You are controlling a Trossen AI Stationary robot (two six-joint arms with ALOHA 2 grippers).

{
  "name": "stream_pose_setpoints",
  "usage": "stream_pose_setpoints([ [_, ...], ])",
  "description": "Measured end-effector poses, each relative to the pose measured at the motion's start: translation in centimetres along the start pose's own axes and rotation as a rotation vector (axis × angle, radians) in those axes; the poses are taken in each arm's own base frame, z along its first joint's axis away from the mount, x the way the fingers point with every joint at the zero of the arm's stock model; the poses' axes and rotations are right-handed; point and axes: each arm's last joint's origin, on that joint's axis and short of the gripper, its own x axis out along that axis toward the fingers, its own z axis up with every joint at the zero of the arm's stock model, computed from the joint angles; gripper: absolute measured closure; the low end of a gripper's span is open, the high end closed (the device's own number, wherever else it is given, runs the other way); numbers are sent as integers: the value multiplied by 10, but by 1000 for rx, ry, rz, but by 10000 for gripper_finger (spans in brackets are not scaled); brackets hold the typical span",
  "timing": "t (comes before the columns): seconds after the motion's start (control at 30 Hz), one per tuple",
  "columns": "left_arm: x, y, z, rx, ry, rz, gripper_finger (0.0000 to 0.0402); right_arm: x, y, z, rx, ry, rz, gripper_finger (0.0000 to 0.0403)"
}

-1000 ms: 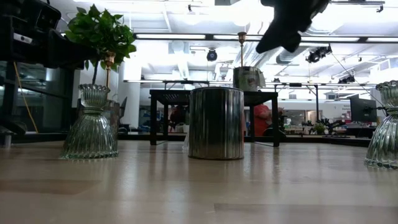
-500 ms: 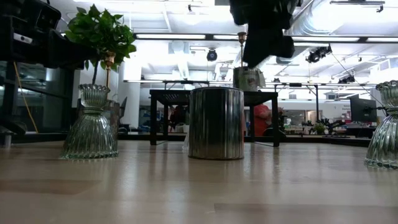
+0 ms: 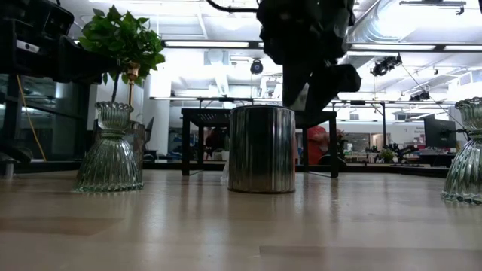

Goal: Pick & Place candle stick holders
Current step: Put the bottom silver scented candle on the shelf aligned with the other silver scented candle on the shelf

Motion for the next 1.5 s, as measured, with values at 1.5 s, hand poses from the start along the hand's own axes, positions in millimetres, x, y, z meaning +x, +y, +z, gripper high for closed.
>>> stream_pose_setpoints([
  [1.5, 0, 0, 0, 0, -1, -5, 402, 19, -11, 6, -9, 39, -100, 293],
])
